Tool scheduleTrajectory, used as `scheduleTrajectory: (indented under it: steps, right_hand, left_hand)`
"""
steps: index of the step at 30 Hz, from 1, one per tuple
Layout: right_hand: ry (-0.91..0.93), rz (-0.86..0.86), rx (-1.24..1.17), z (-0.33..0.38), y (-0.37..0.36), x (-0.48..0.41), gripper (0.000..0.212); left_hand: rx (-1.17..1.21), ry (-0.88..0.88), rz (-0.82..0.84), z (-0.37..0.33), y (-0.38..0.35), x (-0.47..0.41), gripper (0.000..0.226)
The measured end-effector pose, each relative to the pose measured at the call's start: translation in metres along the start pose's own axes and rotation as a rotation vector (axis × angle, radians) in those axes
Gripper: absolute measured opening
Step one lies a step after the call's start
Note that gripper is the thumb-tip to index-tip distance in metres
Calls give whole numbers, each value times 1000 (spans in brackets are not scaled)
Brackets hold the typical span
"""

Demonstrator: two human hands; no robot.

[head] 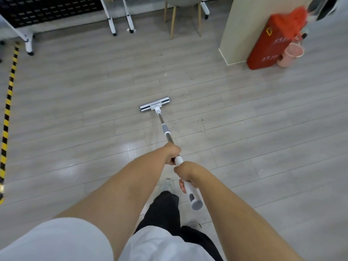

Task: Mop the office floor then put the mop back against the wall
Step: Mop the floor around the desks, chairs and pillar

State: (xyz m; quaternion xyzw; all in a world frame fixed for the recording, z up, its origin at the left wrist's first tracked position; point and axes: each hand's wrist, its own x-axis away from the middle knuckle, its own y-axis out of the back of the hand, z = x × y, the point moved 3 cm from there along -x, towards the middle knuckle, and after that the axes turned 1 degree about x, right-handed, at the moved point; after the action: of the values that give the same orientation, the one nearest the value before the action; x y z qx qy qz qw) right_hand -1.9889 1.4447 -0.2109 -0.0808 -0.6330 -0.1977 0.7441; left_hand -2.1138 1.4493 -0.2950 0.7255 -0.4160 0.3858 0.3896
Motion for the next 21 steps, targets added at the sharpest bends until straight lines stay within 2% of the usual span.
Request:
scheduleTrajectory:
  steps: [6,11,21]
  right_hand:
    - [10,-42,93,35,0,-19,25]
    - [8,-52,48,99,2,-49,25]
    - [41,-36,10,314,21,-129,21]
  left_hand:
    - [67,-11,2,-15,19,-33,30]
    - [67,-25,-13,-51,60,-81,35]
    - [56,-33,-39,-190,193,-217,42]
